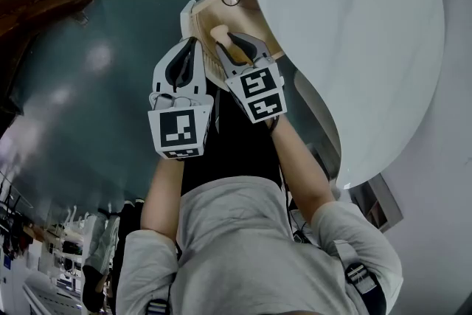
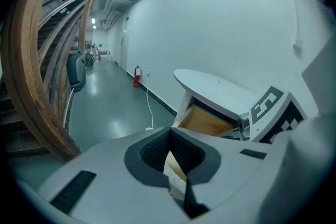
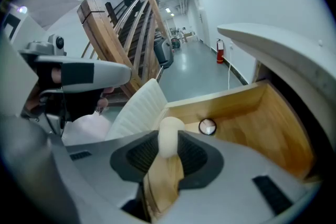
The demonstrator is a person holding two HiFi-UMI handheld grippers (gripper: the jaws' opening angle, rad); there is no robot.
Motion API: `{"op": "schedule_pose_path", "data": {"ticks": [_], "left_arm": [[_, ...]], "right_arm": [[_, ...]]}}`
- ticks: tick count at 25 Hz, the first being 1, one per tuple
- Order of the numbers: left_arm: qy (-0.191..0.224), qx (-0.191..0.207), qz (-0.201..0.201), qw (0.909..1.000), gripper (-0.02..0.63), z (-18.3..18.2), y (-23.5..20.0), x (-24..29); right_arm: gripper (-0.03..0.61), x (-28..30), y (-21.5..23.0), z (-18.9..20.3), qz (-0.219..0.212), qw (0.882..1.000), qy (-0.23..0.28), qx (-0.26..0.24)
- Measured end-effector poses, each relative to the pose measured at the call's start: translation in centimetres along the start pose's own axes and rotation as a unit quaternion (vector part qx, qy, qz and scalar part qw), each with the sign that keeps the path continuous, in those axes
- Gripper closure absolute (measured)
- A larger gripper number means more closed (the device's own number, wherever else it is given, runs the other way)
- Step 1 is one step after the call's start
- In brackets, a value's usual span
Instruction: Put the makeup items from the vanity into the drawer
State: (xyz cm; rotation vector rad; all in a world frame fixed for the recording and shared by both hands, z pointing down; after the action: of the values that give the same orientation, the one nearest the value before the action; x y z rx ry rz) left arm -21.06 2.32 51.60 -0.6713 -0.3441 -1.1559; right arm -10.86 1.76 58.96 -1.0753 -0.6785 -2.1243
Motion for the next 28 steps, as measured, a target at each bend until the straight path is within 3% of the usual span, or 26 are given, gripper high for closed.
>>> {"op": "schedule_pose_path", "data": {"ticks": [11,28], "left_arm": [[-0.003,-0.011,-0.007,0.9999,0.607,0.6,-0.2,-0.1],[-0.012,-0.008,-0.015,0.9998,0.607,0.7,-1.2,-0.1]], "right_arm": [[0.457,1.2,1.4,-0.1,0.020,0.997,-0.015,-0.067],[0.449,5.2,1.2,1.9,0.010,0.994,-0.071,-0.080]]}}
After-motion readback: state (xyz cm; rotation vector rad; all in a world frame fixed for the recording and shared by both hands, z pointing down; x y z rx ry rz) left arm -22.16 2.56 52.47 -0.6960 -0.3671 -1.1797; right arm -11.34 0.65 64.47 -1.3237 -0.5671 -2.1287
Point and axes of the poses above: the fingertips, and each gripper's own axes: x forward along the fingers, y to its right, z out of its underside, the point moved 5 cm from there along -x, backward along the fingers, and after that the axes turned 9 degrees about z, right-handed, at the moved point
